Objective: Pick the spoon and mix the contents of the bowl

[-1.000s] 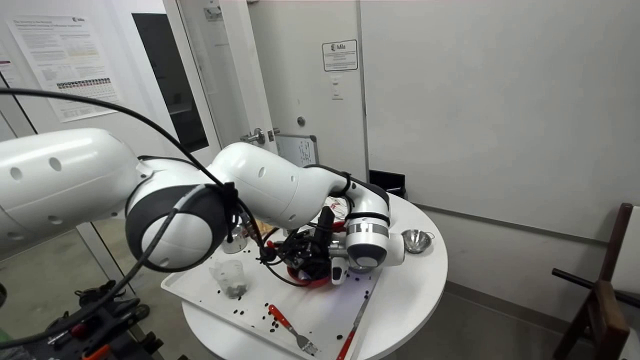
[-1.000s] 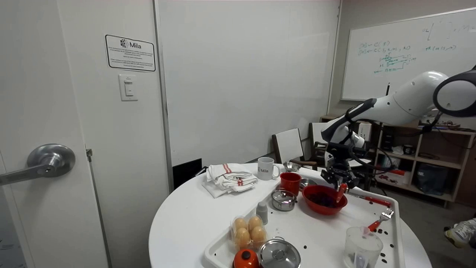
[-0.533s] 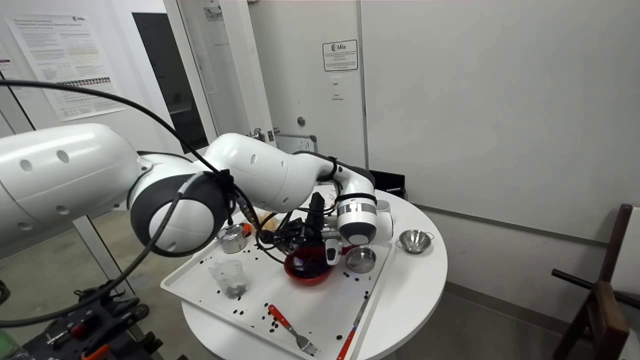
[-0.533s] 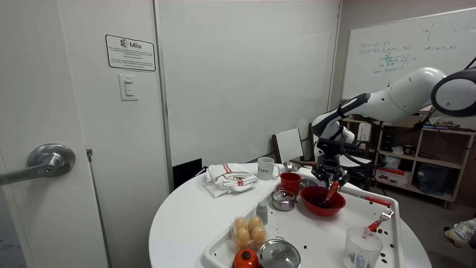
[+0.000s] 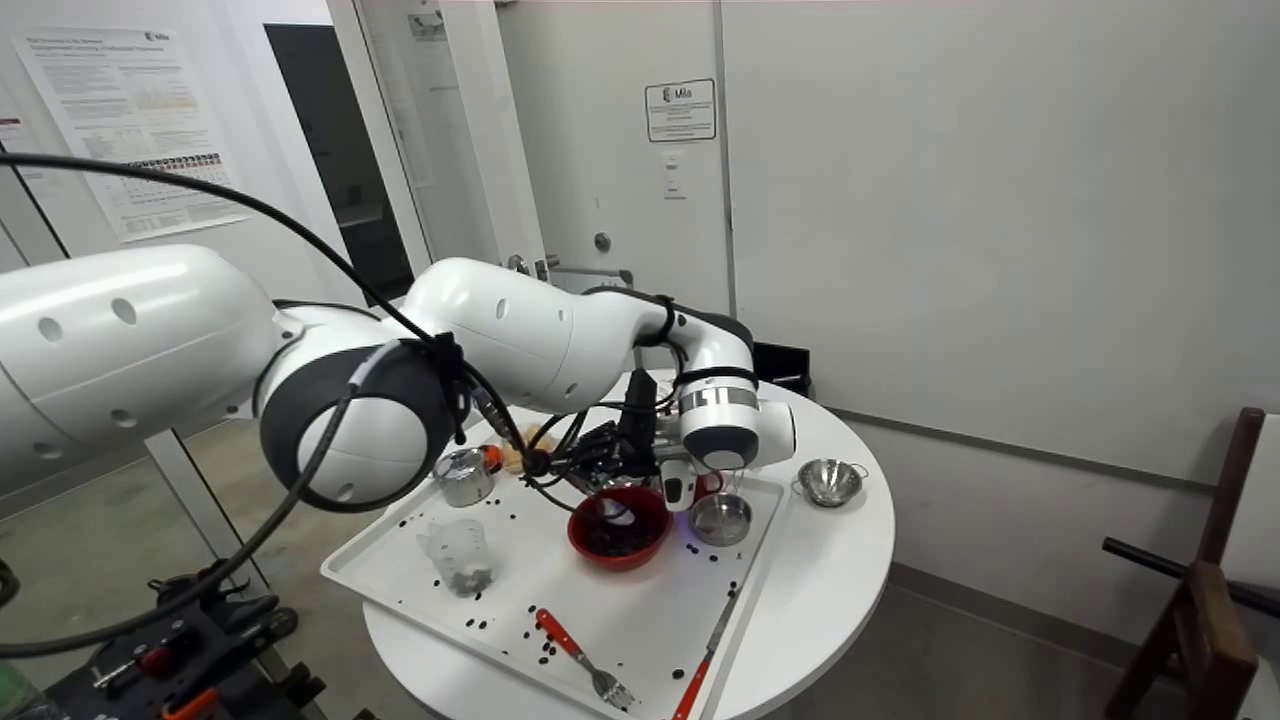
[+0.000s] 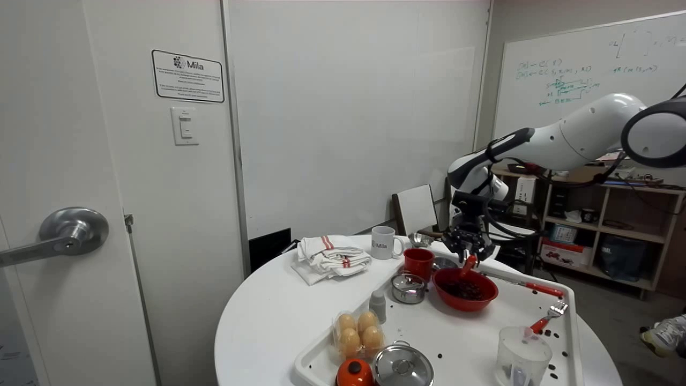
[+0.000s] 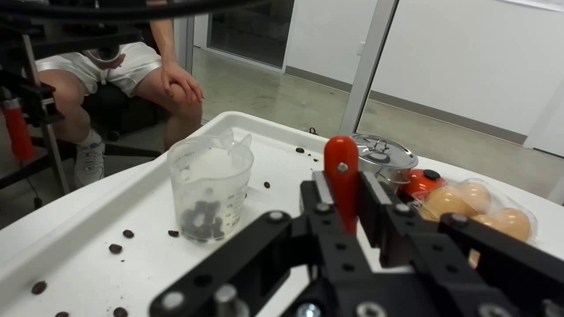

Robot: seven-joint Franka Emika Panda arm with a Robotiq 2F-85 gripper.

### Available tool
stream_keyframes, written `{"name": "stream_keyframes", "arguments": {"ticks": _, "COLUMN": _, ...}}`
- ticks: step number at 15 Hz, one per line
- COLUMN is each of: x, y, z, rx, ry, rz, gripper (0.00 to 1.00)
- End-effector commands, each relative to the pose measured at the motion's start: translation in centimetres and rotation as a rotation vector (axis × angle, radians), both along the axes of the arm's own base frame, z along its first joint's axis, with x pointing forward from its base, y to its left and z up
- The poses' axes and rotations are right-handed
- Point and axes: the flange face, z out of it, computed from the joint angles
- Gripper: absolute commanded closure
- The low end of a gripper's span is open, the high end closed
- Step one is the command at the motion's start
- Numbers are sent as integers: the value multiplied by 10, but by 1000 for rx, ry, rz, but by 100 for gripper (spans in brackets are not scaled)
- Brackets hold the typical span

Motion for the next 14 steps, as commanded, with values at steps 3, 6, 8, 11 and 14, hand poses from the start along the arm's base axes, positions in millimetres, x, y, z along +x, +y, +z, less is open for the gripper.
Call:
{"name": "stream_keyframes", "arguments": {"ticks": 3, "x": 5, "y": -17, "z": 8, "rx": 16, "ry": -3, "rz": -80, "gripper": 93}}
{"name": "stream_keyframes", "arguments": {"ticks": 6, "x": -1, "y": -42, "z": 8, "rx": 54, "ry": -21, "rz": -149, "gripper": 93}}
{"name": "stream_keyframes", "arguments": {"ticks": 8, "x": -6, "y": -59, "z": 7, "rx": 65, "ry": -31, "rz": -191, "gripper": 93}}
{"name": "stream_keyframes", "arguments": {"ticks": 11, "x": -19, "y": -88, "z": 4, "rx": 81, "ry": -46, "rz": -248, "gripper": 93}}
{"name": "stream_keyframes", "arguments": {"ticks": 14, "x": -32, "y": -107, "z": -3, "rx": 95, "ry": -60, "rz": -277, "gripper": 93}}
